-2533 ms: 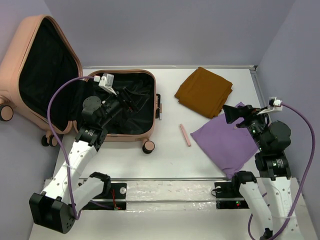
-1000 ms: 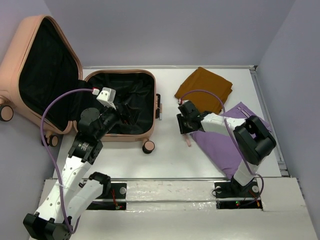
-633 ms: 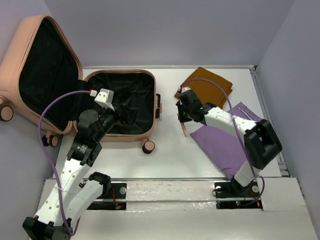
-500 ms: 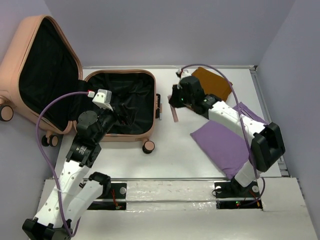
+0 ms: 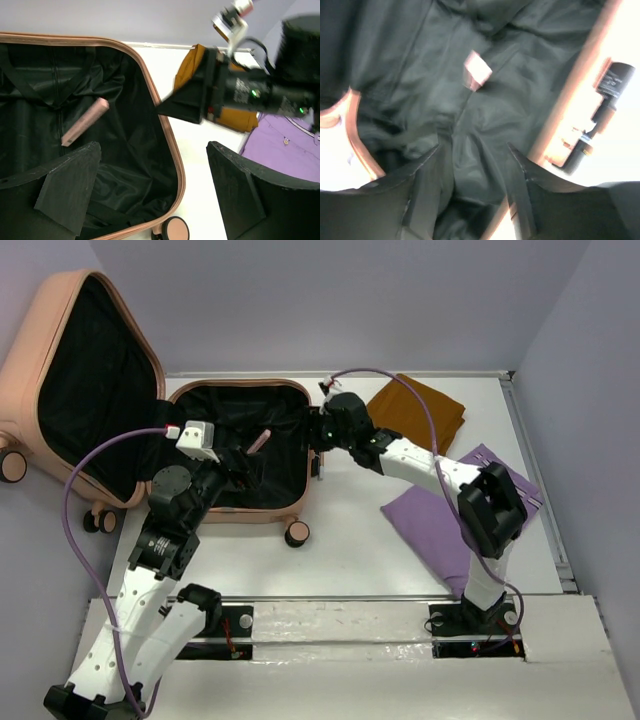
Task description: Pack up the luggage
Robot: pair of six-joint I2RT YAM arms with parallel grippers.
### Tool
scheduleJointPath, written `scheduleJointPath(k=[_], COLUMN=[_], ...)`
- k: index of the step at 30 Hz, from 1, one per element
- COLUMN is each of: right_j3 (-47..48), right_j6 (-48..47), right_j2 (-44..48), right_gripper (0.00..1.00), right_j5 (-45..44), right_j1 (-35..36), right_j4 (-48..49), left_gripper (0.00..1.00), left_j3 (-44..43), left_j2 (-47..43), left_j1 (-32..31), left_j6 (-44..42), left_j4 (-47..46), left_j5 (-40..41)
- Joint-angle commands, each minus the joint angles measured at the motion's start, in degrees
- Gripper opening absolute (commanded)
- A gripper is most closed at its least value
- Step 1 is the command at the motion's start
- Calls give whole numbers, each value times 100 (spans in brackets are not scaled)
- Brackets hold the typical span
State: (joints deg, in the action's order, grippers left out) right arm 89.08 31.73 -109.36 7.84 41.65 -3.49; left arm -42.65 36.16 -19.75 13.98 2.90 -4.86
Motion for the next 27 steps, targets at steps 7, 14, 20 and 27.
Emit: scheduleJointPath(k=[7,14,20,27], right_j3=[-2060,-2018,-1727,-1543], right_j6=[-360,-614,-896,-1028], right_j2=[1330,662,188,-313], right_gripper=[36,39,44,45], right_j5=[-1531,-1408,-1039,-968], right_j1=[-385,-447,-447,-263], right_j4=[832,911,692,621], left_gripper=[99,99,99,99], left_j3=[55,47,47,47], left_j2=[5,84,128,172], left_j1=[59,103,129,164], left_j6=[-71,-71,-71,-62], left_j4=[-184,-193,-202,-211], left_j5=[12,3,-23,-94])
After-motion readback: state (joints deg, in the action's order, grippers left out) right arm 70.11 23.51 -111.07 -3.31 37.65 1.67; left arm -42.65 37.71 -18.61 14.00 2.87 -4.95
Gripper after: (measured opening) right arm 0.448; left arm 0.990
